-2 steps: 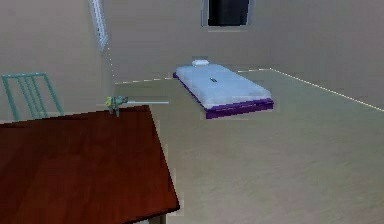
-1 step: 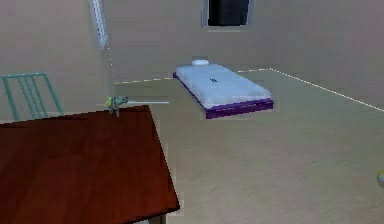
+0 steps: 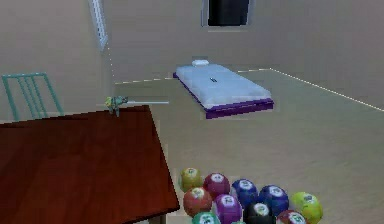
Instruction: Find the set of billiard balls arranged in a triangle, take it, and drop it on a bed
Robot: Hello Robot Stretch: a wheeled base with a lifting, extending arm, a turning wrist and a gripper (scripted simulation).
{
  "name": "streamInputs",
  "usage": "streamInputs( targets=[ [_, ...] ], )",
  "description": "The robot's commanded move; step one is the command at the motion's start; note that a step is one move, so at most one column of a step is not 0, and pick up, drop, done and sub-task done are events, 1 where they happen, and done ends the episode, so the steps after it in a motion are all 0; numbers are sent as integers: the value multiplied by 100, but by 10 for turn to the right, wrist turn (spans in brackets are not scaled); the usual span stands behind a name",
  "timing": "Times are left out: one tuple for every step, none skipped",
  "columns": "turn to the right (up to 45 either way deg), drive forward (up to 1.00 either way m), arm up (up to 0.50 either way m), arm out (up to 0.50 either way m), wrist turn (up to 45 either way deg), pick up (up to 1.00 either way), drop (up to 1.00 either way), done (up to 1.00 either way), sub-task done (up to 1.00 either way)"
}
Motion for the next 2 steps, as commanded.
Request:
streamInputs(
  targets=[
    [450, 0, 0, 0, 0, 0, 0, 0, 0],
    [450, 0, 0, 0, 0, 0, 0, 0, 0]
  ],
)
